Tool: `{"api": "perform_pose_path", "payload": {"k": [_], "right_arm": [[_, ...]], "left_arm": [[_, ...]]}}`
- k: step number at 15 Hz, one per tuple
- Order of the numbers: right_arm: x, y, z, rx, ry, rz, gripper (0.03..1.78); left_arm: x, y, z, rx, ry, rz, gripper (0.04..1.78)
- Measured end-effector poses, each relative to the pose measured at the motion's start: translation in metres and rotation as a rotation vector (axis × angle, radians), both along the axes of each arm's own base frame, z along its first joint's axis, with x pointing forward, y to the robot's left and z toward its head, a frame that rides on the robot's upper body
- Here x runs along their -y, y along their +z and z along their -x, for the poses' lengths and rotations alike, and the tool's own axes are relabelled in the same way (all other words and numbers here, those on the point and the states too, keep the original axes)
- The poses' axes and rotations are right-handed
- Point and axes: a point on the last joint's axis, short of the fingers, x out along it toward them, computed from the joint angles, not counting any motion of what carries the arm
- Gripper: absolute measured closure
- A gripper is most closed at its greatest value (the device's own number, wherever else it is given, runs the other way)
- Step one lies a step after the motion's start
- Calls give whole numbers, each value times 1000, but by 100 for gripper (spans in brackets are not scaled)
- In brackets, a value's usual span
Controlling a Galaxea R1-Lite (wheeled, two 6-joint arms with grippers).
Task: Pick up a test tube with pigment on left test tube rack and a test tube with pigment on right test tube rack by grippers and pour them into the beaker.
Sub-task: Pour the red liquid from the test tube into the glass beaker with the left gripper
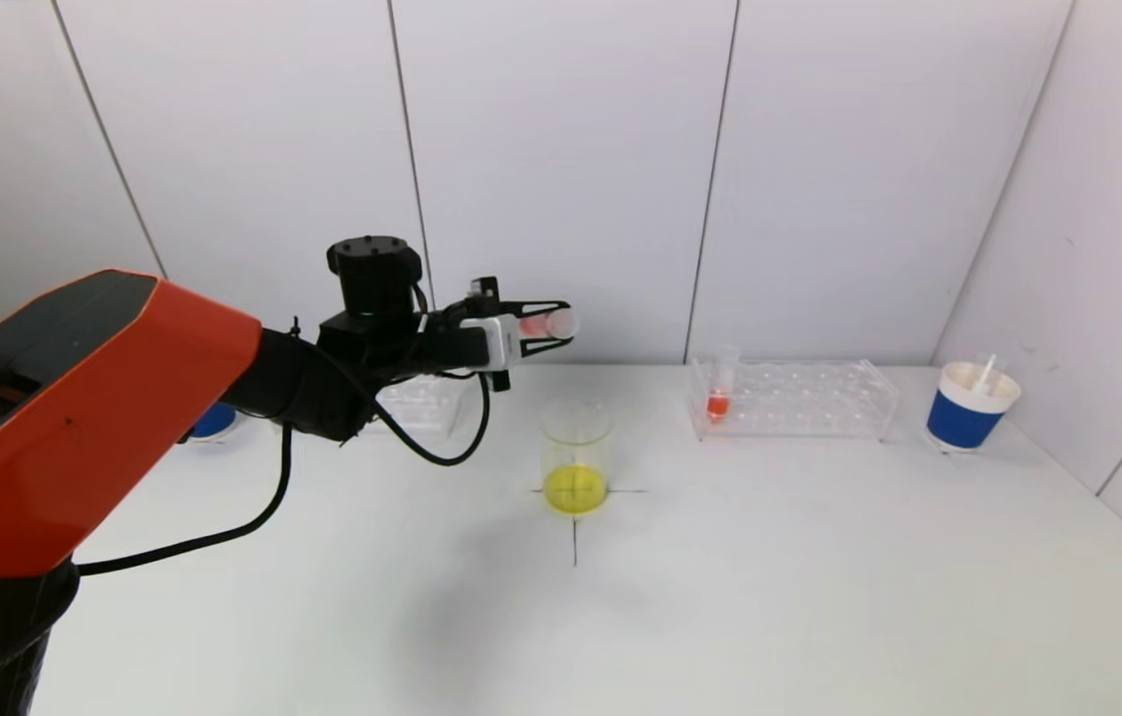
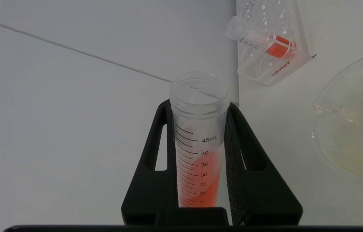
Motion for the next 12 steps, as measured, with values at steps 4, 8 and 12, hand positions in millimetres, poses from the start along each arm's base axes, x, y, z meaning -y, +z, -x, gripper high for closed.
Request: {"api": "perform_pose_path", "payload": {"k": [4,8,12], "right_arm": [[0,0,0,0,0,0,4],[0,0,0,0,0,0,4],[0,0,0,0,0,0,4]], "left_arm": [[-1,-2,2,62,0,-31,138],[-2,-2,5,120,1,-57,138],[-3,-8,8,156,0,-88,138]]}}
